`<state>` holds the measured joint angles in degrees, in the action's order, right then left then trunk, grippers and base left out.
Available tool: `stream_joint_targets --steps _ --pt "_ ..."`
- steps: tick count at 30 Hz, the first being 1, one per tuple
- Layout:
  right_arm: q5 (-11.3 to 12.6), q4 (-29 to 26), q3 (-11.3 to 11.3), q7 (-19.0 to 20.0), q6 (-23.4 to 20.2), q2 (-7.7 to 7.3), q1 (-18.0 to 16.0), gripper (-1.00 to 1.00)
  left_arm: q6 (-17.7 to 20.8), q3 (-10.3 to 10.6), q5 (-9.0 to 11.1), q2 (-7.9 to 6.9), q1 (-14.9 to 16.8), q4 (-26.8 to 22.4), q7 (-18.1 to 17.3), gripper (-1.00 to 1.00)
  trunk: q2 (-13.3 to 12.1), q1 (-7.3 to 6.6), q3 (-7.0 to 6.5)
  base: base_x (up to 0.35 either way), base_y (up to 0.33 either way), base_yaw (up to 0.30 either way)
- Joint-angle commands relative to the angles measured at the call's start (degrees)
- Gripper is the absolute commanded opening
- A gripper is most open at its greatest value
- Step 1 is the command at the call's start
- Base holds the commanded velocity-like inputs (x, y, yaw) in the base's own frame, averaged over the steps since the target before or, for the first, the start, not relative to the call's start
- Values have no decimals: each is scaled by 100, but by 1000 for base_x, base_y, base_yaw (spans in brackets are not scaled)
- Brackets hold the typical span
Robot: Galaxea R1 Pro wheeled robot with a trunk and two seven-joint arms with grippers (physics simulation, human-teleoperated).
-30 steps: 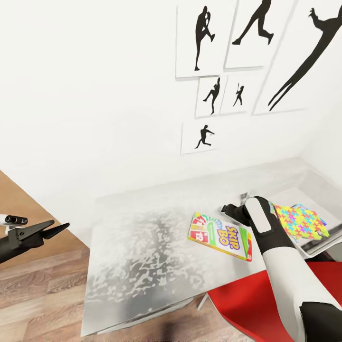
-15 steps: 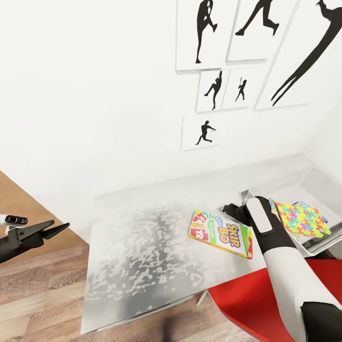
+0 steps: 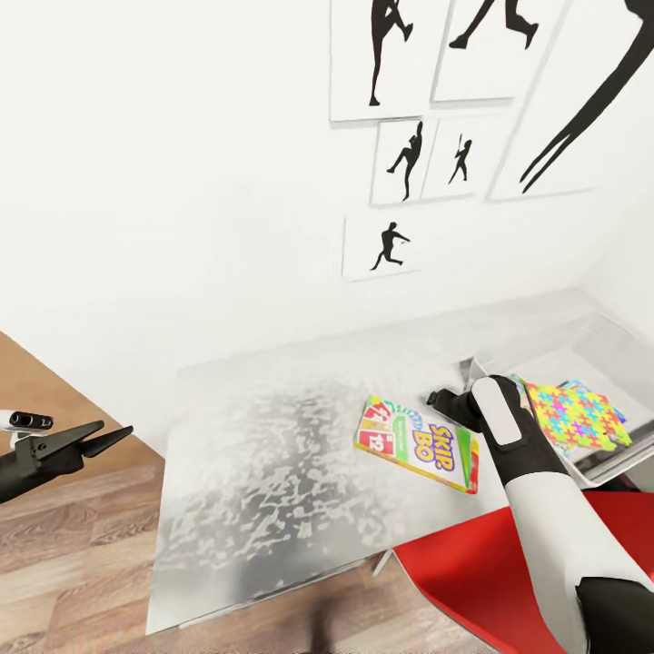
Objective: Put all the toys in the child's room - the three board games (two on the bed and one on the table), the two jigsaw puzzles on the table, and the tennis ball on the table - inside the toy box on the table in the child's room.
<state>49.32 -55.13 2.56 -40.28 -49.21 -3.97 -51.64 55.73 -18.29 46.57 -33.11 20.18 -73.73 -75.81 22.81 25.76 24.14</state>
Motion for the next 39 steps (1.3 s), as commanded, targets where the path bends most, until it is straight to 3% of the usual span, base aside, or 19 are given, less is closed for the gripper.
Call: stream_joint_targets --steps 1,39 --pt "60 -9 0 -58 -10 0 -4 100 52 1 19 -2 3 -1 -4 100 11 3 19 0 -4 0" --pt "61 -6 -10 -50 -10 2 -4 100 52 1 19 -11 3 -1 -4 100 11 3 71 -24 -40 0"
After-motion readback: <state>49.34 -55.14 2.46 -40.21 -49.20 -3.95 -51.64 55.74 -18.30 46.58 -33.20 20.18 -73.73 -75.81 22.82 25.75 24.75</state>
